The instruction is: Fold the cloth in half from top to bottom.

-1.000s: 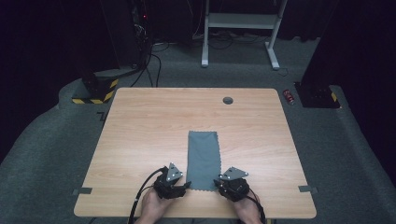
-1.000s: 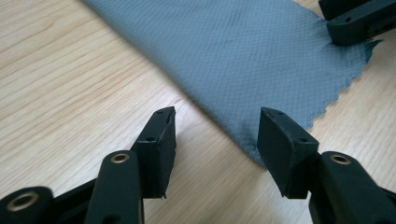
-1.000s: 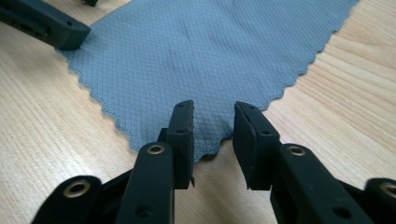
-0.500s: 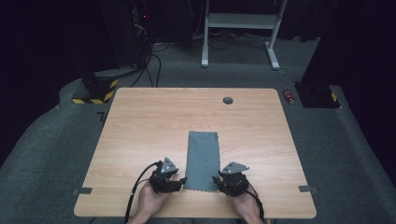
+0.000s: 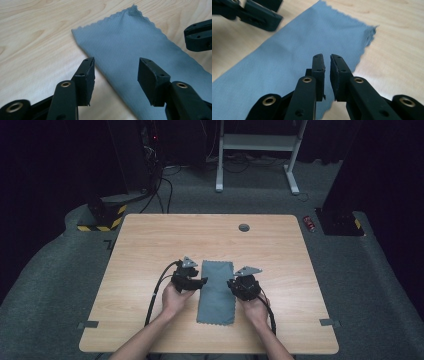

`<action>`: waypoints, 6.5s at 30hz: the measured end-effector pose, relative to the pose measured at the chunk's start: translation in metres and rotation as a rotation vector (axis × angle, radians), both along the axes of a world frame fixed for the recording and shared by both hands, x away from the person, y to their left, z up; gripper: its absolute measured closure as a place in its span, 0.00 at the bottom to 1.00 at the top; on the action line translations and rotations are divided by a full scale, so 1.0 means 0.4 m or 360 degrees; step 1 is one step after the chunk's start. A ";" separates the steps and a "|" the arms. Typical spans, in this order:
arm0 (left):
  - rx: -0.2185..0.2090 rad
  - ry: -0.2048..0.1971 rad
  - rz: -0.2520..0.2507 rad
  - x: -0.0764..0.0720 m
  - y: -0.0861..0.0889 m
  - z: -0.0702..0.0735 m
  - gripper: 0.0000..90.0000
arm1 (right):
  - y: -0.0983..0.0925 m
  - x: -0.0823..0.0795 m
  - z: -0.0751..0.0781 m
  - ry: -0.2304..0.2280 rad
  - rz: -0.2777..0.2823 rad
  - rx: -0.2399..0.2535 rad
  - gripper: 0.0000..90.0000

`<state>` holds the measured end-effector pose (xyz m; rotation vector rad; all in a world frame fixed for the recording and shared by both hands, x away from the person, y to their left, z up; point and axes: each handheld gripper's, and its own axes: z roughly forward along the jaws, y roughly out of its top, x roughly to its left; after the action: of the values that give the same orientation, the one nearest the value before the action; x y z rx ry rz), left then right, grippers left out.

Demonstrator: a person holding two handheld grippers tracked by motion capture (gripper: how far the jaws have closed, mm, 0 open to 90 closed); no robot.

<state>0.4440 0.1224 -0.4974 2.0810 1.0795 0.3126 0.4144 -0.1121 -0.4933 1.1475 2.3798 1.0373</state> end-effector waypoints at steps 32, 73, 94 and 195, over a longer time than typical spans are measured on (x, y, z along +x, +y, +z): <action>0.0172 0.0061 0.0158 0.157 -0.035 -0.034 0.51 | -0.006 0.175 -0.053 0.0038 -0.0370 0.0043 0.83; 0.0049 0.0142 -0.0030 0.175 -0.036 0.021 0.98 | 0.018 0.199 -0.001 0.0048 -0.0264 0.0007 0.99; 0.0022 -0.0006 -0.0069 0.173 0.002 0.125 0.98 | 0.047 0.201 0.114 -0.0078 -0.0227 -0.0004 0.99; -0.0085 0.0010 -0.0325 -0.062 0.008 0.032 0.98 | -0.038 -0.048 0.035 -0.0083 0.0068 0.0122 0.99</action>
<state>0.4192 0.1257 -0.4846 2.1238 0.8606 0.1747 0.3951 -0.1274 -0.4791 1.0856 2.3520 1.1670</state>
